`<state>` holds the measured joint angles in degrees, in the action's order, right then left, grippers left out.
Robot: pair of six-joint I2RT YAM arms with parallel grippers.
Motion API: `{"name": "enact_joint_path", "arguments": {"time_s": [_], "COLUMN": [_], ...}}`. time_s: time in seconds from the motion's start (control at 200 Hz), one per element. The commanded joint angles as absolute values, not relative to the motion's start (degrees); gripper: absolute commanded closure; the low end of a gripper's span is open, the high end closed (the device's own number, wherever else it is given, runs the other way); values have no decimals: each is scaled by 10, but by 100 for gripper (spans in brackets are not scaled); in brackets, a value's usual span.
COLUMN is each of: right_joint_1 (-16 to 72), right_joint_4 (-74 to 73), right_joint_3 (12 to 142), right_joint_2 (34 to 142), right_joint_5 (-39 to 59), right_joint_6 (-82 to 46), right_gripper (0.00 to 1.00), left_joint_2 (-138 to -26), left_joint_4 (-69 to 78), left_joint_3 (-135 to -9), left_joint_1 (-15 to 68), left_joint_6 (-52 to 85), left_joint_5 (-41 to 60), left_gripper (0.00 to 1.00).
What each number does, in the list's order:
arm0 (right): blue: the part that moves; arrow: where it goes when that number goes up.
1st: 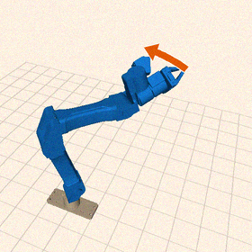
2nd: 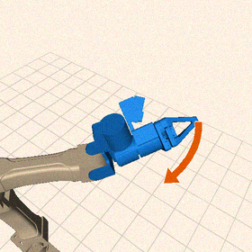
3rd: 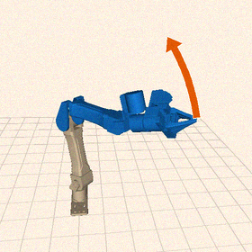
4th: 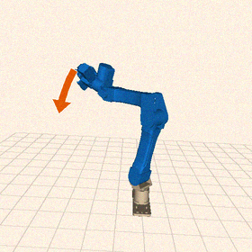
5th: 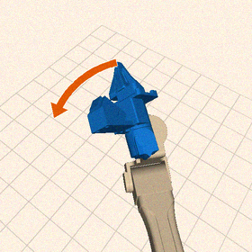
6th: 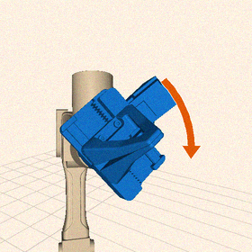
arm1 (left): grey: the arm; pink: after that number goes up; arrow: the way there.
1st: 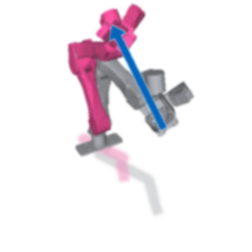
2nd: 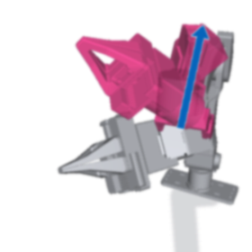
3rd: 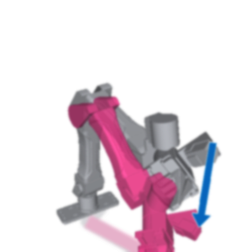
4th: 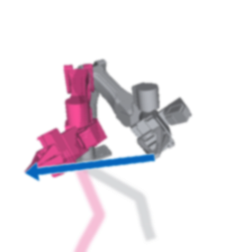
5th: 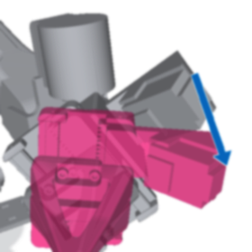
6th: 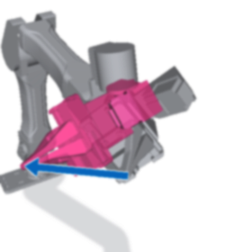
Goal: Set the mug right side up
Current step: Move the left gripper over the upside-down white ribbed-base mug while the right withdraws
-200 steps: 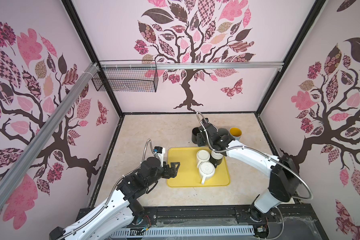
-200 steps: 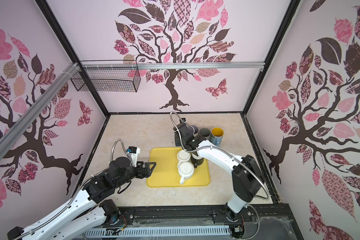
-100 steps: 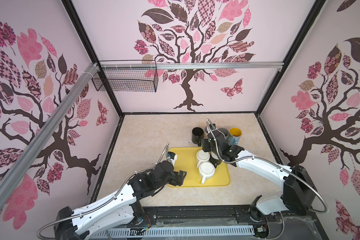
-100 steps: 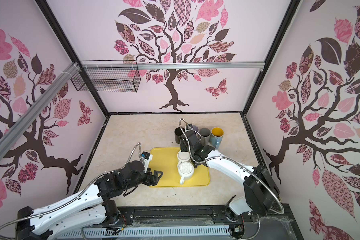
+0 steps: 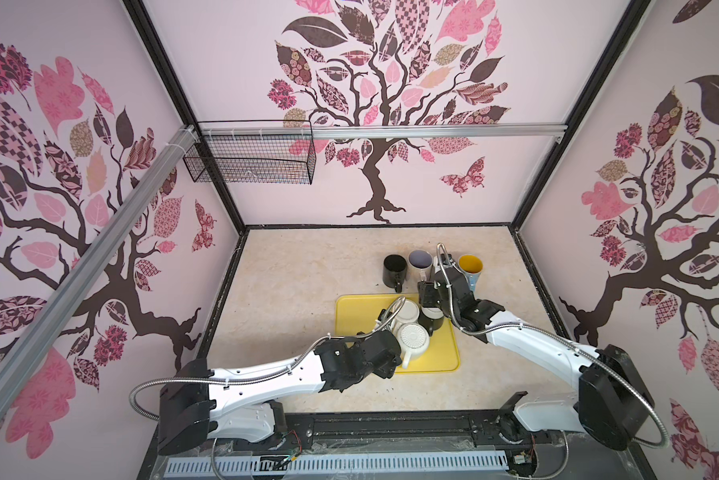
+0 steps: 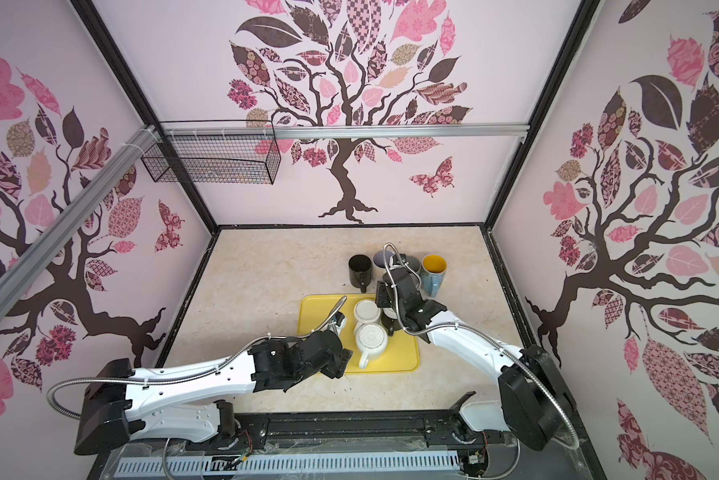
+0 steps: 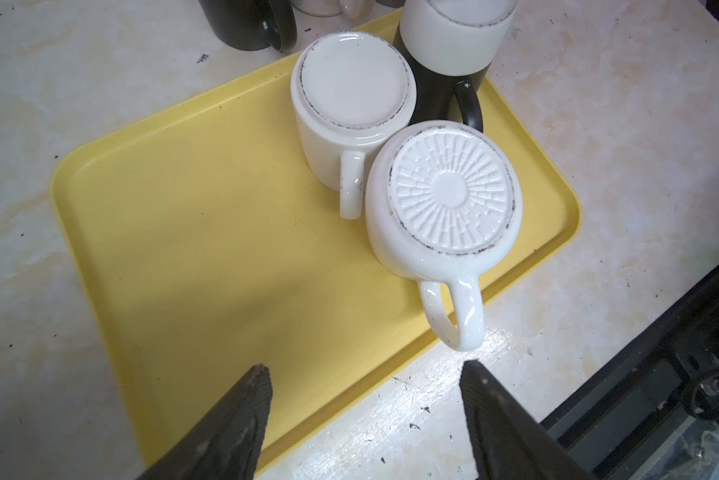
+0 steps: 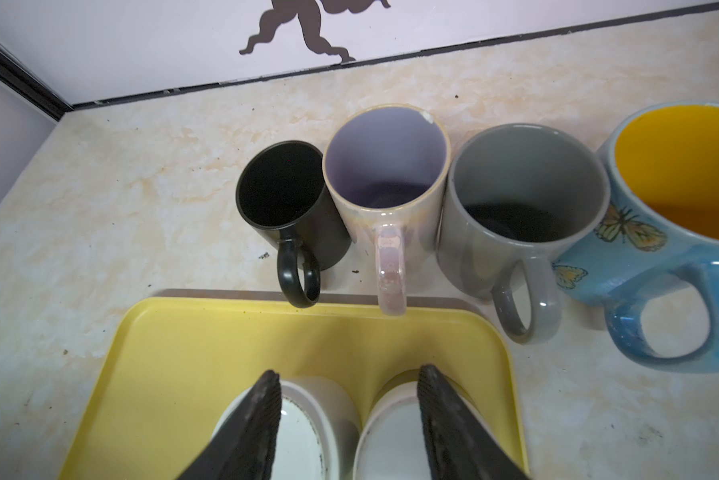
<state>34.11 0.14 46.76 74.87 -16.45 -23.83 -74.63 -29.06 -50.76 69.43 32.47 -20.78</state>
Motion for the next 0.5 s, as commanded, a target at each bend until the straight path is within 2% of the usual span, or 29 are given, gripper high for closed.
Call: {"name": "enact_joint_path", "arguments": {"time_s": [0.0, 0.225, 0.495], "right_joint_1": [341, 340, 341], "right_joint_4": [-22, -23, -25], "right_joint_3": [461, 455, 453], "right_joint_2": [707, 693, 690], "right_joint_5": [-188, -196, -207], "right_joint_6": [-245, -243, -244], "right_gripper": [43, 43, 43], "left_joint_2": [-776, -828, -867], "left_joint_4": [-282, -273, -270], "left_joint_3": [-556, -583, -592], "left_joint_1": [699, 714, 720], "left_joint_6": [316, 324, 335], "left_joint_5": [-206, -191, -191], "left_gripper": [26, 31, 32]}}
